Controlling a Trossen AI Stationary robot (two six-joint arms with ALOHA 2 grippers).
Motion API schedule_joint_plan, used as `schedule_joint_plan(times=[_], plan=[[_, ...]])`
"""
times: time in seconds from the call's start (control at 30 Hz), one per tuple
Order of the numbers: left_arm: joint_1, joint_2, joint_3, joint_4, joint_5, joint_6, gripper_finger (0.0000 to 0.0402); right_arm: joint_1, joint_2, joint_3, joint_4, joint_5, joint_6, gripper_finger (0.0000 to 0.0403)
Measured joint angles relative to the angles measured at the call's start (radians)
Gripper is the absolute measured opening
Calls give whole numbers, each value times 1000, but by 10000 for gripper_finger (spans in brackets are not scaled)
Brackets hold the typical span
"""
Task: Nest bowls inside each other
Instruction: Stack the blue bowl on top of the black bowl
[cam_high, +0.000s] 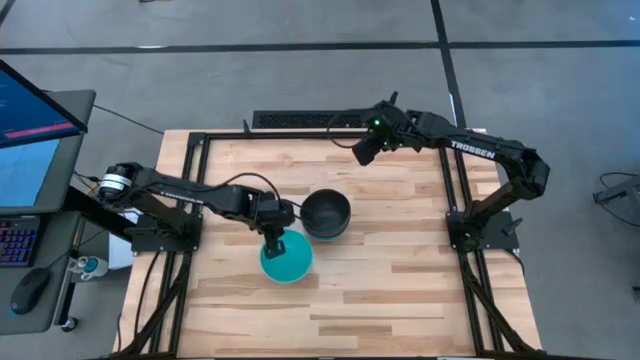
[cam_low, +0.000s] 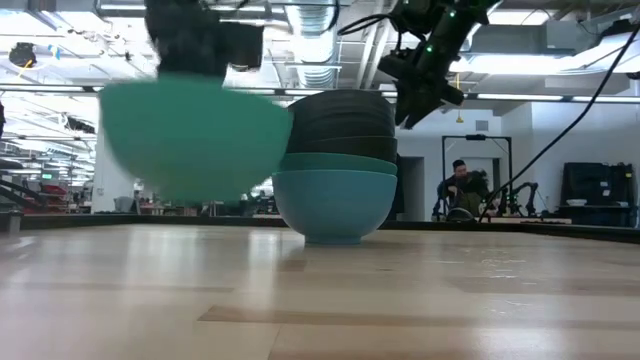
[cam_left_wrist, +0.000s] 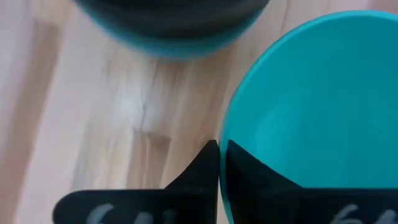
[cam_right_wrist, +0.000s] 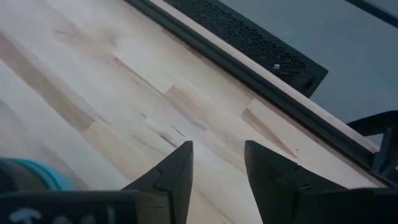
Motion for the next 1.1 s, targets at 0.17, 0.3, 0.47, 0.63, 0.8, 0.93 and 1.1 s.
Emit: schedule_joint_plan(times=[0.17,0.3,0.47,0.63,0.8,0.93,1.1], plan=[[18,-1,139,-108,-8,30,2,-21,31,0,-29,0,-2,166],[41,-1,259,-208,-2,31,1,-25,89,0,-68,0,-22,164],[104,-3,381,-245,-10,44,1,2,181,-2,-81,0,-27,167],[177,2,399,-225,-22,76,1,40,200,-1,-50,30,-30,164],[229,77,400,-178,-20,129,1,41,166,-1,-40,59,-43,162],[249,157,442,-138,17,163,0,14,111,0,-51,82,-45,161],[270,215,543,-175,33,223,0,-22,45,0,-74,81,-45,160]])
